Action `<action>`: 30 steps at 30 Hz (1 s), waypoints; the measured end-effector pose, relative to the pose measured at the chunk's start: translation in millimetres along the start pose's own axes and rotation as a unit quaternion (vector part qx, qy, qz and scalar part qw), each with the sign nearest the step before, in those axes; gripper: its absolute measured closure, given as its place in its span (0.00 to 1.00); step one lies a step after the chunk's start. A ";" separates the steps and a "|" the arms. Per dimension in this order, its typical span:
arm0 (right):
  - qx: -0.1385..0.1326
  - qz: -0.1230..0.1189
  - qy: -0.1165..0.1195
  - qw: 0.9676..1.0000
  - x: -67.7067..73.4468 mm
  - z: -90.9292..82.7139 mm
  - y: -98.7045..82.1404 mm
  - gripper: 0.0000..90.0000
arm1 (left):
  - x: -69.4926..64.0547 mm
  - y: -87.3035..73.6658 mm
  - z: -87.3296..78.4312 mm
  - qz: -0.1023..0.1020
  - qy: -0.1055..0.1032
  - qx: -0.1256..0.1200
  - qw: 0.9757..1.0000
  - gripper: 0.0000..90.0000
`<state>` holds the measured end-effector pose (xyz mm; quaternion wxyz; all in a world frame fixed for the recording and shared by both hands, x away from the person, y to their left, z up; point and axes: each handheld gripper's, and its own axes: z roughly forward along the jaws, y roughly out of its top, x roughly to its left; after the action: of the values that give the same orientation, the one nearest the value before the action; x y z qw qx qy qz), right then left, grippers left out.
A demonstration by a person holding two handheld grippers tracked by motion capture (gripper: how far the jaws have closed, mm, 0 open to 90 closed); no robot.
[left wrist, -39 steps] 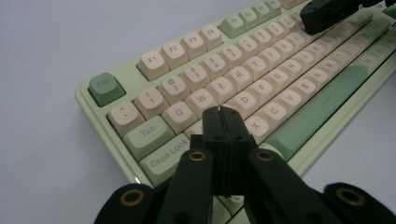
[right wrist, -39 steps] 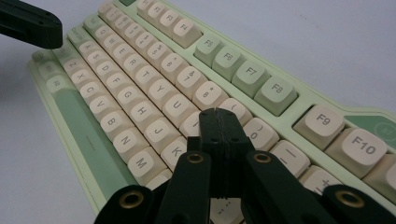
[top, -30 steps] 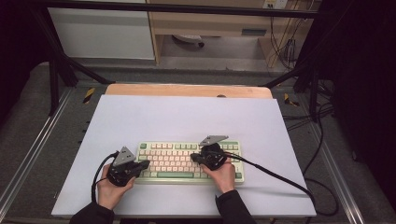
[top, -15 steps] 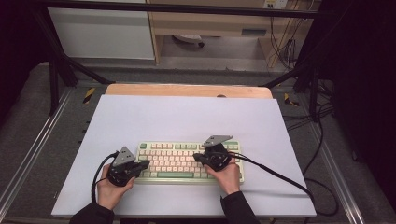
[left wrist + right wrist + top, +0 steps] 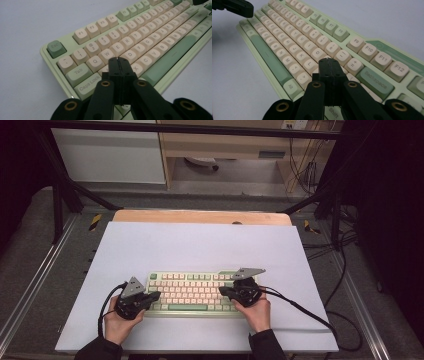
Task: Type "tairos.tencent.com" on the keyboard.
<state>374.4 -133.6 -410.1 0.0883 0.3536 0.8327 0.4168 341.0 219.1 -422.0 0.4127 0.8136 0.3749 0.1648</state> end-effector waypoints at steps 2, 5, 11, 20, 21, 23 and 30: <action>0.000 -0.001 -0.001 1.000 -2.2 -4.2 -3.8 1.00 | 0.0 0.7 0.2 0.000 0.000 0.000 1.000 1.00; 0.000 0.004 -0.001 1.000 -5.1 -10.3 -9.7 1.00 | -1.0 2.4 0.7 0.001 0.001 0.000 1.000 1.00; -0.003 0.008 0.001 1.000 -9.5 -19.8 -20.6 1.00 | -4.1 7.8 2.7 0.003 0.001 0.002 1.000 1.00; -0.003 0.014 -0.004 1.000 -14.9 -28.9 -32.4 1.00 | -7.4 21.6 8.7 0.009 0.007 0.008 1.000 1.00; -0.005 0.011 -0.003 1.000 -16.0 -29.2 -33.5 1.00 | -7.6 22.7 9.6 0.010 0.007 0.008 1.000 1.00; -0.005 0.015 -0.003 1.000 -16.4 -30.5 -34.2 1.00 | -7.9 23.6 12.1 0.010 0.008 0.010 1.000 1.00; -0.009 0.016 0.000 1.000 -15.9 -31.8 -35.3 1.00 | -6.5 16.7 23.7 -0.001 0.004 0.016 1.000 1.00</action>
<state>353.9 -178.4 -419.0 0.0851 0.3663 0.8232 0.4253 358.3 194.9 -422.8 0.3985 0.8189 0.3798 0.1622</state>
